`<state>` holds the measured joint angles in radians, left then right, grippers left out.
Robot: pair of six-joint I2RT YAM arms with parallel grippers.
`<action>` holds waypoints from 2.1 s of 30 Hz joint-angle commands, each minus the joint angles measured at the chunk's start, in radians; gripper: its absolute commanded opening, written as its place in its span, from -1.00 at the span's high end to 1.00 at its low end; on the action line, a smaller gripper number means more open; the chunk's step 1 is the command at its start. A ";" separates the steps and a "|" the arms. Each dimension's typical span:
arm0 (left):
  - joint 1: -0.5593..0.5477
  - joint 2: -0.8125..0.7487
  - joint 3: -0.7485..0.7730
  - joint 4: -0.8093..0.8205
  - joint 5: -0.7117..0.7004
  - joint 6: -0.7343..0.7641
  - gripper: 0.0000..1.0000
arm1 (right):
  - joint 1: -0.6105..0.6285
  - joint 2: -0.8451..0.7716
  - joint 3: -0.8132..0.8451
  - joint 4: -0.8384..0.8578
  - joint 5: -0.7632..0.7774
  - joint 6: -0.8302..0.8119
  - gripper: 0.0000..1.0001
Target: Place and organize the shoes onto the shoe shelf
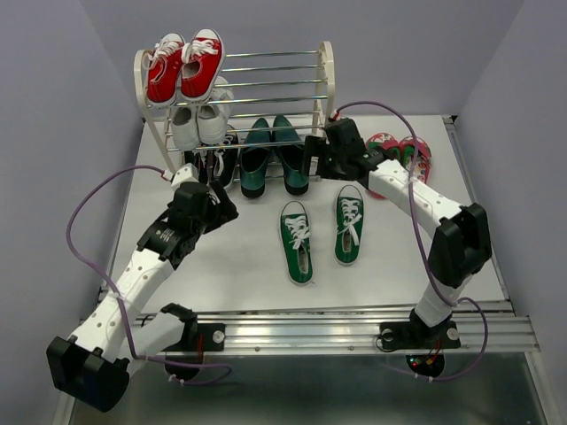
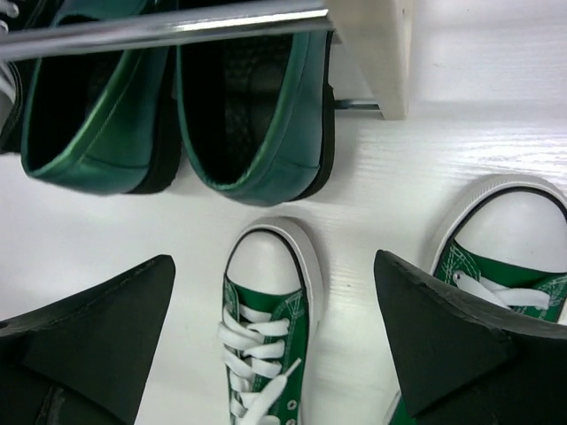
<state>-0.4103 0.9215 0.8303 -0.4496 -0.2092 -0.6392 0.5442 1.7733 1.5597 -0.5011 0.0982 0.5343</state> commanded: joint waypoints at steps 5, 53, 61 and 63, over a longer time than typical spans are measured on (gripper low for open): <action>0.004 -0.032 -0.010 0.016 0.030 -0.005 -0.98 | 0.017 -0.218 -0.195 0.078 0.060 -0.108 -1.00; -0.562 0.252 -0.033 0.051 0.257 -0.333 -0.98 | 0.017 -0.555 -0.710 0.090 0.152 -0.030 -1.00; -0.645 0.408 0.137 -0.032 0.166 -0.284 -0.98 | 0.017 -0.569 -0.736 0.090 0.178 -0.046 -1.00; -0.650 0.448 0.173 -0.050 0.160 -0.267 -0.98 | 0.017 -0.577 -0.742 0.090 0.192 -0.048 -1.00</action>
<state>-1.0443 1.3437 0.9264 -0.4511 -0.0044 -0.9436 0.5579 1.2304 0.8318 -0.4538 0.2379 0.5079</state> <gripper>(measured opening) 0.986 0.995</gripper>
